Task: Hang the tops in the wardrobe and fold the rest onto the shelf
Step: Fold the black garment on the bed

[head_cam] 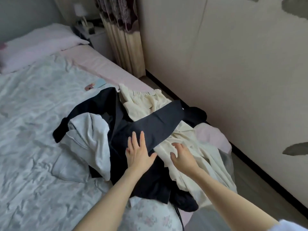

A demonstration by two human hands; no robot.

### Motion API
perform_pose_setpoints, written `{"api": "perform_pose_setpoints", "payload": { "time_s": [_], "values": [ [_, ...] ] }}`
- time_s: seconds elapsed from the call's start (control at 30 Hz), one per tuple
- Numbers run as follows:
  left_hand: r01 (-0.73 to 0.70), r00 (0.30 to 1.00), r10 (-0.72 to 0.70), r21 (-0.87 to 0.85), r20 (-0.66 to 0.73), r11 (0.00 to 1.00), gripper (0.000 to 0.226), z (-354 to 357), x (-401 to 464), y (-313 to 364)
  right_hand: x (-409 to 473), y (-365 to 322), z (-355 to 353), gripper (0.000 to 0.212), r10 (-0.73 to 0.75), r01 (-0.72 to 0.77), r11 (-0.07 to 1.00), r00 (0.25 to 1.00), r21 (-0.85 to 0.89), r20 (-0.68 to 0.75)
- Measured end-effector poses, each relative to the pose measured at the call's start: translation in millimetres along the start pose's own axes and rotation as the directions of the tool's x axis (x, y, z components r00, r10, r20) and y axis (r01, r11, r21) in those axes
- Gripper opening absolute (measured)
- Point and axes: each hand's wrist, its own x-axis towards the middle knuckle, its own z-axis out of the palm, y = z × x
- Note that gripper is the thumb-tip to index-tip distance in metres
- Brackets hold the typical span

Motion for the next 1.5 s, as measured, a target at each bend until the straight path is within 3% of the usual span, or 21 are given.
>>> {"api": "perform_pose_setpoints", "payload": {
  "time_s": [0.07,0.13,0.2,0.27,0.37,0.47,0.53,0.63,0.7,0.83,0.9,0.97,1.1,1.2,1.33,1.37,1.43,1.5],
  "values": [
    [0.035,0.999,-0.040,0.128,0.037,0.991,0.112,14,43,-2,27,8,11,0.044,0.011,-0.011,1.000,0.999,-0.002,0.037],
    [0.058,0.993,-0.080,0.223,0.091,0.973,0.110,23,70,-12,35,11,20,0.044,0.001,-0.001,1.000,0.998,-0.004,0.056],
    [0.020,0.994,-0.051,0.303,0.094,0.953,0.079,29,84,-18,41,17,27,0.044,-0.004,0.003,1.000,0.998,0.011,0.060],
    [-0.051,0.998,0.058,0.325,-0.014,0.944,0.039,32,87,-21,43,22,31,0.044,-0.004,0.002,0.999,0.999,0.035,0.049],
    [-0.053,0.986,0.078,0.168,-0.145,0.984,0.024,12,79,-20,42,17,30,0.043,-0.023,0.022,0.995,1.000,0.093,0.020],
    [0.050,0.976,-0.064,-0.073,-0.206,0.996,0.025,-18,63,-31,36,-1,23,0.042,-0.077,0.079,0.985,0.997,0.155,-0.022],
    [0.125,0.958,-0.192,-0.292,-0.215,0.948,0.029,-38,49,-42,29,-17,21,0.046,-0.115,0.123,0.976,0.992,0.177,-0.055],
    [0.206,0.916,-0.355,-0.540,-0.188,0.816,0.033,-75,24,-53,9,-46,20,0.063,-0.243,0.268,0.935,0.961,0.233,-0.132],
    [0.209,0.900,-0.408,-0.668,-0.154,0.714,0.033,-104,4,-57,-13,-73,20,0.077,-0.360,0.365,0.868,0.929,0.336,-0.079],
    [0.135,0.868,-0.496,-0.956,-0.012,0.260,0.036,-163,-31,-51,-54,-115,30,0.104,-0.465,0.422,0.838,0.884,0.345,0.048],
    [0.079,0.880,-0.473,-0.994,0.032,0.080,0.033,-195,-65,-56,-81,-147,35,0.110,-0.486,0.459,0.819,0.874,0.343,-0.009],
    [0.051,0.907,-0.416,-0.998,0.062,-0.036,0.037,-217,-96,-56,-98,-173,34,0.104,-0.461,0.469,0.803,0.880,0.369,-0.115],
    [-0.014,0.959,-0.281,-0.988,0.030,-0.154,0.043,-262,-162,-59,-134,-220,24,0.044,-0.487,0.595,0.736,0.797,0.324,-0.358],
    [-0.122,0.970,-0.231,-0.975,-0.078,-0.184,0.038,-294,-212,-65,-171,-249,9,0.019,-0.512,0.677,0.641,0.728,0.361,-0.456],
    [-0.263,0.961,-0.122,-0.957,-0.249,-0.122,0.034,-320,-265,-62,-206,-273,-29,0.017,-0.512,0.728,0.600,0.667,0.330,-0.542],
    [-0.297,0.952,-0.095,-0.953,-0.290,-0.061,0.029,-323,-276,-62,-213,-276,-38,0.021,-0.496,0.725,0.611,0.664,0.319,-0.560],
    [-0.371,0.922,-0.046,-0.914,-0.383,0.164,0.022,-326,-302,-64,-227,-283,-60,0.027,-0.449,0.706,0.640,0.664,0.304,-0.598],
    [-0.431,0.887,-0.010,-0.836,-0.461,0.339,0.034,-322,-326,-67,-243,-288,-82,0.026,-0.417,0.692,0.663,0.659,0.287,-0.626]
  ]
}}
